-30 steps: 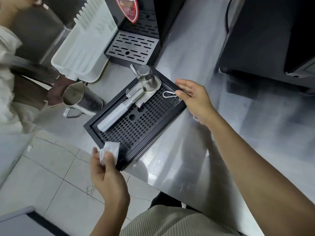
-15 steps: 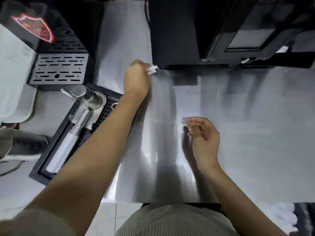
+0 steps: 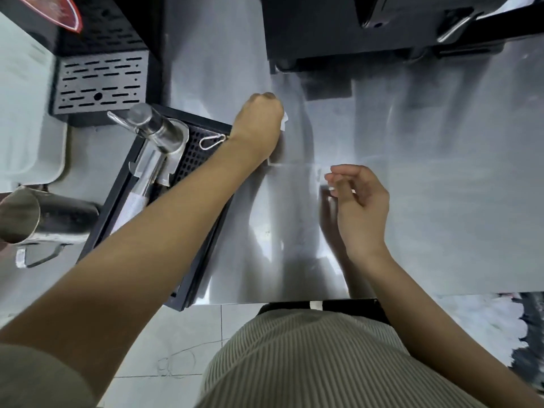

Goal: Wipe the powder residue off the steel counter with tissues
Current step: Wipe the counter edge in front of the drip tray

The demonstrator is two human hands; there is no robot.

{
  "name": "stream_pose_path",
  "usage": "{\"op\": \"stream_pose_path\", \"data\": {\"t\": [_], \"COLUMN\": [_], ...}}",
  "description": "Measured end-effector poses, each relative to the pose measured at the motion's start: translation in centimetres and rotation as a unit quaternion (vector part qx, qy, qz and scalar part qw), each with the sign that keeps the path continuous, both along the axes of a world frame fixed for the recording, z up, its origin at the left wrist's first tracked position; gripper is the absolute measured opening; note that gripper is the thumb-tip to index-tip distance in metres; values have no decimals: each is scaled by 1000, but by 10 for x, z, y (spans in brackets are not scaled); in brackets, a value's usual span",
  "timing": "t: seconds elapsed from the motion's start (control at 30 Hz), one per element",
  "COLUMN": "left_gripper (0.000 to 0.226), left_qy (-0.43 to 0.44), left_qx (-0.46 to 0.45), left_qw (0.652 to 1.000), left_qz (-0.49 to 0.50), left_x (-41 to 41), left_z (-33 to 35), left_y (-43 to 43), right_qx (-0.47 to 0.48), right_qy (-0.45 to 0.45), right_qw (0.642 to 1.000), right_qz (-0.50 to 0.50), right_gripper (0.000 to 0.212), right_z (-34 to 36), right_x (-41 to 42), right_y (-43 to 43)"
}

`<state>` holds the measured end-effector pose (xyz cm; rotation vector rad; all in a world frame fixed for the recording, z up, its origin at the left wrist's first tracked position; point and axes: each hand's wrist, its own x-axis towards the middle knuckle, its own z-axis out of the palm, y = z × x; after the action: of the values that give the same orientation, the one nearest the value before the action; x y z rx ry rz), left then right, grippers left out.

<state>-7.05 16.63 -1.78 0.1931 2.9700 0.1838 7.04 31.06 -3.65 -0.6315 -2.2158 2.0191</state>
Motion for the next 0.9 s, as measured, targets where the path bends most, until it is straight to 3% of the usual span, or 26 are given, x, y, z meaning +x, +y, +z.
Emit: {"op": "stream_pose_path", "data": {"t": [0.27, 0.43, 0.57, 0.7, 0.9], "left_gripper": [38, 31, 25, 27, 26], "left_qy": [29, 1, 115, 102, 133], "left_qx": [-51, 39, 62, 36, 145], "left_qw": [995, 999, 987, 988, 969], "left_qz": [-85, -5, 93, 105, 147], "left_x": [47, 63, 70, 79, 102], "left_z": [-7, -9, -6, -21, -26], "left_y": [-1, -12, -13, 12, 27], "right_qx": [-1, -10, -16, -20, -17], "right_qy": [14, 14, 14, 20, 24], "right_qw": [1000, 1000, 1000, 999, 998], "right_qz": [2, 6, 4, 28, 61], "right_gripper": [25, 21, 19, 21, 18], "right_z": [1, 1, 0, 0, 0], "right_x": [10, 14, 14, 17, 17], "right_y": [8, 26, 45, 61, 88]}}
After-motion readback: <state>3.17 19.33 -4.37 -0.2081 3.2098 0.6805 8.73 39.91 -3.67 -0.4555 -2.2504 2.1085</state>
